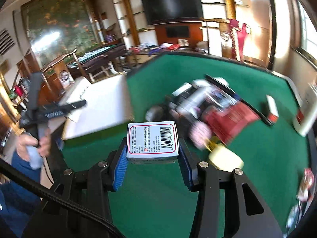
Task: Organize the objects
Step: 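Carry both boxes to the white tray and lower them inside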
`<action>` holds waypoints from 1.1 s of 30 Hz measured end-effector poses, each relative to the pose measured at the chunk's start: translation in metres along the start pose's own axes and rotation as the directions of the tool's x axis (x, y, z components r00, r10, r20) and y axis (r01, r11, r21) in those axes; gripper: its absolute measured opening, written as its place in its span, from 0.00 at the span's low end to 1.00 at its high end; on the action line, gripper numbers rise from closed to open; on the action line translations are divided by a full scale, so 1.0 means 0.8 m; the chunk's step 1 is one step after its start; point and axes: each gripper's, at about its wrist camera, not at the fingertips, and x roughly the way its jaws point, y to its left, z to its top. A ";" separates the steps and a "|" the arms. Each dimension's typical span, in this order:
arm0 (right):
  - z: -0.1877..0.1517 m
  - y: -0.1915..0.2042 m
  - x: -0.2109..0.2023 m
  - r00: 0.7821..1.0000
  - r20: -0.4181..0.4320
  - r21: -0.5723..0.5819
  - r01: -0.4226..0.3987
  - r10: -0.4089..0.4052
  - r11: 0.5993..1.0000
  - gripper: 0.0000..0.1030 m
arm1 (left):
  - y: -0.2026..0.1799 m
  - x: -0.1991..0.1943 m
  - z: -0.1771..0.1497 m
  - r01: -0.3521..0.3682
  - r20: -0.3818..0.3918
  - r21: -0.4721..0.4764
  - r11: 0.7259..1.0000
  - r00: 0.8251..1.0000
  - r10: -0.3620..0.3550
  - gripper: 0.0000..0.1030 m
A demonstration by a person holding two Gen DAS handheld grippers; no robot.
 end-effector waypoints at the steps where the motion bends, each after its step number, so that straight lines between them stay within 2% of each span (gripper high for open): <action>1: 0.012 0.013 0.012 1.000 -0.008 -0.014 -0.016 0.016 1.000 0.44 | 0.007 0.015 -0.003 -0.015 -0.020 -0.018 1.000 1.000 0.014 0.64; 3: 0.035 0.040 0.037 0.998 -0.024 -0.037 -0.054 0.053 0.998 0.44 | 0.014 0.043 -0.009 -0.048 -0.054 -0.049 0.998 0.998 0.045 0.64; 5: 0.056 0.065 0.069 0.996 -0.056 -0.066 -0.071 0.067 0.995 0.44 | 0.018 0.056 -0.017 -0.111 -0.060 -0.049 0.993 0.992 0.108 0.64; 6: 0.066 0.077 0.087 0.995 -0.072 -0.077 -0.074 0.068 0.994 0.44 | 0.017 0.056 -0.021 -0.118 -0.058 -0.046 0.992 0.992 0.115 0.64; 8: 0.080 0.097 0.119 0.991 -0.112 -0.098 -0.086 0.075 0.991 0.44 | 0.019 0.047 -0.024 -0.139 -0.030 -0.034 0.990 0.990 0.138 0.64; 10: 0.092 0.111 0.152 0.986 -0.144 -0.103 -0.096 0.080 0.990 0.44 | 0.016 0.040 -0.023 -0.200 0.023 0.020 0.980 0.980 0.200 0.64; 13: 0.100 0.120 0.185 0.981 -0.171 -0.091 -0.105 0.089 0.990 0.44 | 0.024 0.043 -0.016 -0.175 0.005 0.028 0.984 0.985 0.175 0.64; 16: 0.114 0.117 0.213 0.977 -0.182 -0.052 -0.118 0.106 0.992 0.44 | 0.037 0.050 -0.003 -0.181 0.002 0.037 0.983 0.984 0.181 0.64; 19: 0.123 0.120 0.239 0.975 -0.198 -0.029 -0.113 0.105 0.993 0.44 | 0.058 0.081 0.013 -0.154 -0.090 0.032 0.988 0.984 0.156 0.64; 21: 0.128 0.123 0.254 0.973 -0.207 -0.016 -0.110 0.105 0.994 0.44 | 0.065 0.089 0.011 -0.181 -0.110 0.040 0.983 0.977 0.184 0.64; 23: 0.134 0.132 0.264 0.974 -0.210 -0.024 -0.090 0.083 0.996 0.44 | 0.060 0.088 0.009 -0.266 -0.085 0.089 0.960 0.958 0.273 0.64; 25: 0.135 0.132 0.273 0.972 -0.218 -0.011 -0.090 0.086 0.996 0.44 | 0.053 0.086 0.005 -0.278 -0.086 0.137 0.951 0.953 0.291 0.64; 29: 0.141 0.125 0.285 0.966 -0.240 0.008 -0.100 0.098 0.995 0.44 | 0.040 0.079 -0.016 -0.328 -0.076 0.245 0.913 0.932 0.355 0.65; 30: 0.140 0.124 0.286 0.964 -0.245 0.010 -0.102 0.101 0.995 0.44 | 0.042 0.076 -0.023 -0.324 -0.091 0.258 0.910 0.930 0.357 0.65; 33: 0.137 0.127 0.282 0.958 -0.257 0.007 -0.134 0.131 0.991 0.44 | 0.047 0.056 -0.040 -0.271 -0.126 0.241 0.932 0.943 0.307 0.65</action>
